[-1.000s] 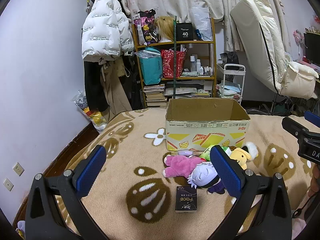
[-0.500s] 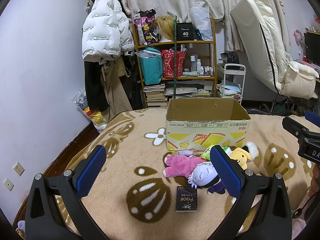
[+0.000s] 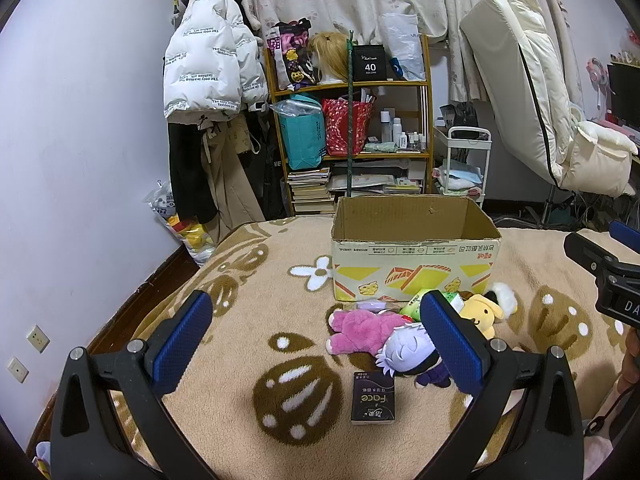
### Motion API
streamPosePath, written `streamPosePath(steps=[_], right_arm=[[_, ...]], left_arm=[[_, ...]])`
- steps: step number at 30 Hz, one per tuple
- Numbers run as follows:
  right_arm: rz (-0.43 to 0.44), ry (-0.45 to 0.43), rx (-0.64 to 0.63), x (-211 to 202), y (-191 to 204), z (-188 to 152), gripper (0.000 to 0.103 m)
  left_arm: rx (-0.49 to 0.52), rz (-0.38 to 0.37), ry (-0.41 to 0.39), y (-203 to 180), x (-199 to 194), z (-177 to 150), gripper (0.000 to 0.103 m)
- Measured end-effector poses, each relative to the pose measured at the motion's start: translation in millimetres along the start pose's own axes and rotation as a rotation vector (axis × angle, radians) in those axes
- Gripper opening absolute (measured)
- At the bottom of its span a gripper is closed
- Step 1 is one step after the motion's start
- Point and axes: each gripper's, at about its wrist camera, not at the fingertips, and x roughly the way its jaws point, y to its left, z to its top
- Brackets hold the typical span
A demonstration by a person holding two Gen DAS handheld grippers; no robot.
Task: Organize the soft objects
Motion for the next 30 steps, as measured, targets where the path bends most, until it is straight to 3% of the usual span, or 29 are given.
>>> streamPosePath(steps=[30], right_arm=[[0.000, 0.000, 0.002, 0.8, -0.1, -0.6, 0.103]], left_arm=[[0.003, -0.001, 0.001, -2.4, 0.0, 1.7, 0.102]])
